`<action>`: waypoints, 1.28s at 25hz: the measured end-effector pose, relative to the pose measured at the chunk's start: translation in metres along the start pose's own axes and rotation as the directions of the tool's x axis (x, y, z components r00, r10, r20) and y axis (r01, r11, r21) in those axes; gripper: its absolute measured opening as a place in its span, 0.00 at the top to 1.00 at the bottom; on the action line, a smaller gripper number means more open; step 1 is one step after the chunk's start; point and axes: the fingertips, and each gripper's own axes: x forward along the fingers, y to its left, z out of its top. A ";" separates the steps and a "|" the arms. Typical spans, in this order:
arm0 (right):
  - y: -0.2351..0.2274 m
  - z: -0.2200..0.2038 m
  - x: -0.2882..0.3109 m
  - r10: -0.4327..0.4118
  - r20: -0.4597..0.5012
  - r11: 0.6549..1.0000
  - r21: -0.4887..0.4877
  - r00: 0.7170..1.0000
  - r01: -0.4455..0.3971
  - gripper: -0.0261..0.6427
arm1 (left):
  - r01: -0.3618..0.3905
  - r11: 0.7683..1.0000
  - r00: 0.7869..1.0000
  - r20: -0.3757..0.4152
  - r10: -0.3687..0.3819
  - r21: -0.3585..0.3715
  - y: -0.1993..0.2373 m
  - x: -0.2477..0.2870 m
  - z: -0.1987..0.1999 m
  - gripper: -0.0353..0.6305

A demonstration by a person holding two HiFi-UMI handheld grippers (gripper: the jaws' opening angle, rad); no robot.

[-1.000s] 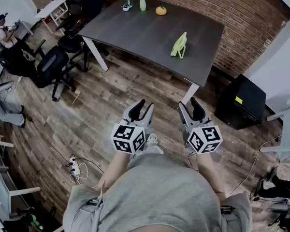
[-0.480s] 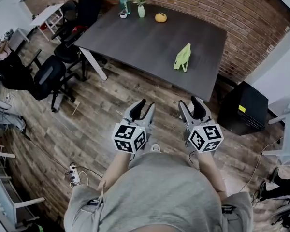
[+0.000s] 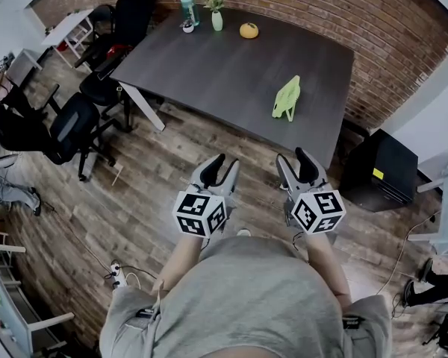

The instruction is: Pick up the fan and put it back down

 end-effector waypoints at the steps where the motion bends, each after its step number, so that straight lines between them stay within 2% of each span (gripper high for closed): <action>1: -0.001 0.000 0.004 -0.002 0.000 1.000 0.001 1.000 0.002 0.65 | 0.000 1.000 1.000 -0.001 0.000 -0.001 0.003 0.002 0.001 0.74; 15: -0.029 -0.015 0.032 -0.052 -0.065 0.998 0.015 0.997 0.053 0.63 | 0.002 1.000 0.999 -0.042 -0.003 -0.029 0.023 0.029 -0.007 0.74; 23: -0.068 -0.015 0.071 -0.110 -0.070 0.994 -0.001 0.991 0.110 0.61 | -0.007 0.999 0.998 -0.062 0.004 -0.036 0.040 0.062 -0.008 0.74; 32: -0.122 -0.017 0.131 -0.165 -0.107 0.986 0.005 0.980 0.166 0.60 | -0.025 0.999 0.997 -0.071 0.023 -0.028 0.074 0.118 0.014 0.74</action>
